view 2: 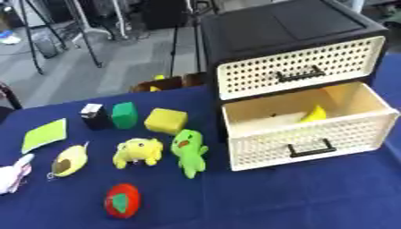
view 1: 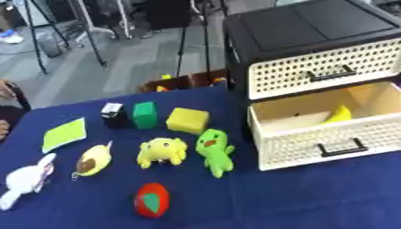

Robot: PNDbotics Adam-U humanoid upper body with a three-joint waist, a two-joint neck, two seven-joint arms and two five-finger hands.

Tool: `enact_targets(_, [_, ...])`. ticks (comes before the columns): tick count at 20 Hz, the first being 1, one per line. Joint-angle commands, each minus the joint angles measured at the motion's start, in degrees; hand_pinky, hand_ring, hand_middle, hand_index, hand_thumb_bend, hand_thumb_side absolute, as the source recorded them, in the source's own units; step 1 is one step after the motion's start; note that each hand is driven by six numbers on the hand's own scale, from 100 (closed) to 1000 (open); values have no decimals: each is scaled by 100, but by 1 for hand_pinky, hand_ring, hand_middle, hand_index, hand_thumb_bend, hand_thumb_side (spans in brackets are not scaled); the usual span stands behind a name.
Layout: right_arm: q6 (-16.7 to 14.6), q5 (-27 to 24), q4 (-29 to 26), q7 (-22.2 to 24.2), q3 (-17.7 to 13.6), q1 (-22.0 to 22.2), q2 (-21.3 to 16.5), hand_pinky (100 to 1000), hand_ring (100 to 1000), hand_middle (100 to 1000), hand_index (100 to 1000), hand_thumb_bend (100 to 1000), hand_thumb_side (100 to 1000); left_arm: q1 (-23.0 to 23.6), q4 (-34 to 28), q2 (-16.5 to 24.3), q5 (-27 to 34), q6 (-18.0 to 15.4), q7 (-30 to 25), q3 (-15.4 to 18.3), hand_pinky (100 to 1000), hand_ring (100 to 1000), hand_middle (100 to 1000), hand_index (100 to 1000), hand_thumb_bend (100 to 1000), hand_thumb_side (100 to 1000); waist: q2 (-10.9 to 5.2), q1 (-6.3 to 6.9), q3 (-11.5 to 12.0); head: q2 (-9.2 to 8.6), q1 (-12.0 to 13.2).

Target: Pick up objects from table and place into drawer.

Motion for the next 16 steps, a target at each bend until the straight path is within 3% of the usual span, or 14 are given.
enact_targets(1, [24, 119, -91, 434, 32, -119, -313, 420, 505, 519, 745, 100, 893, 157, -123, 396, 546, -422, 708, 126, 544, 746, 745, 914, 194, 914, -56, -87, 49, -26, -88])
enact_targets(6, [-24, 278, -91, 1663, 165, -261, -609, 430, 519, 551, 730, 100, 979, 743, -126, 640, 734, -1288, 1347, 234, 571, 766, 767, 935, 268, 957, 29, -185, 161, -54, -118])
enact_targets(9, [-220, 303, -91, 2728, 295, -375, -878, 418, 520, 559, 734, 100, 1000, 1145, -126, 613, 631, -1646, 1615, 381, 564, 755, 749, 920, 358, 965, 70, -253, 241, -35, -111])
enact_targets(16, [-858, -38, -91, 4977, 600, -824, -1464, 402, 545, 610, 764, 100, 1000, 2048, -126, 246, 511, -1740, 1793, 474, 534, 731, 724, 887, 328, 964, 83, -398, 336, -24, -152])
